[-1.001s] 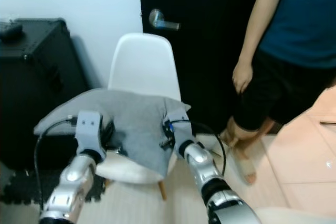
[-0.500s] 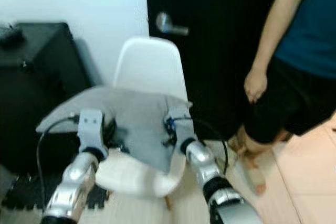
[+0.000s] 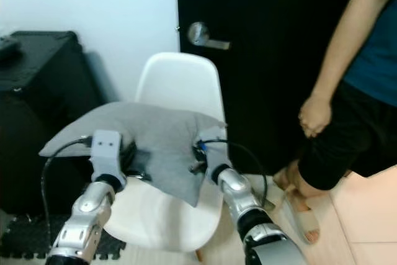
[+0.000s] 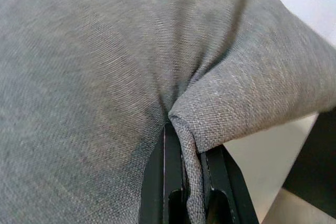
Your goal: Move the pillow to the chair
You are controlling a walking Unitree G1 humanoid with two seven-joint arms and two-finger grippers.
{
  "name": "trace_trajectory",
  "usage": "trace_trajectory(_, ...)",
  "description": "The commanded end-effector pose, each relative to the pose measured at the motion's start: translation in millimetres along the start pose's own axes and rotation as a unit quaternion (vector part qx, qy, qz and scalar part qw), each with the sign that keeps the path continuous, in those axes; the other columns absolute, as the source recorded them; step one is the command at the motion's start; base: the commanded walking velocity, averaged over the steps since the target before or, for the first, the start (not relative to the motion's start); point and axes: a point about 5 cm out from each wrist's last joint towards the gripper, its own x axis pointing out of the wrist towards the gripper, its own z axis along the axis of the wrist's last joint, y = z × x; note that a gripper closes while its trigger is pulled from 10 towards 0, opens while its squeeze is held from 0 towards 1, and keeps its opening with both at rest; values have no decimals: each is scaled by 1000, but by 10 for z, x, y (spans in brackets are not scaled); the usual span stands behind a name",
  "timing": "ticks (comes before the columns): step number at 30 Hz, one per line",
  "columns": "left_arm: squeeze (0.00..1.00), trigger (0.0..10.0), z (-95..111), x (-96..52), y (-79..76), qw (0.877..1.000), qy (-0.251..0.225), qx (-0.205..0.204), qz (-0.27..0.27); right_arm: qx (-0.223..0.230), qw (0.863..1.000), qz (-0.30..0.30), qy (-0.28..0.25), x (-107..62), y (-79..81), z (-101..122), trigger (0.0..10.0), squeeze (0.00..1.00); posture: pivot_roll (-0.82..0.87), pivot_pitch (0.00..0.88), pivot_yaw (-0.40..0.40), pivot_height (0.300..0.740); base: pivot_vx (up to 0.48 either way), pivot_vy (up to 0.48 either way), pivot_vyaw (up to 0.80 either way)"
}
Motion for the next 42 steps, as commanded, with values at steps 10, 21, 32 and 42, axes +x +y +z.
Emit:
trace_trajectory(10, 0, 10000, 115, 15, 47, 999, -30, 14, 14, 17, 1000, -9, 8, -24, -34, -46, 10000, 0, 134, 33, -42, 740, 0, 0, 0)
trace_trajectory(21, 0, 10000, 96, 18, 22, 1000, -24, 15, 9, 21, 1000, -5, 13, -18, -23, -52, 10000, 0, 133, 22, -45, 716, 0, 0, 0)
trace_trajectory(32, 0, 10000, 75, 8, 62, 1000, -20, 18, 13, 16, 1000, 4, 14, -12, -12, -45, 10000, 0, 141, 15, -49, 681, 0, 0, 0)
trace_trajectory(42, 0, 10000, 64, 31, 45, 1000, -13, 28, 2, 20, 1000, 1, 10, 7, -31, -4, 10000, 0, 139, 35, -53, 651, 0, 0, 0)
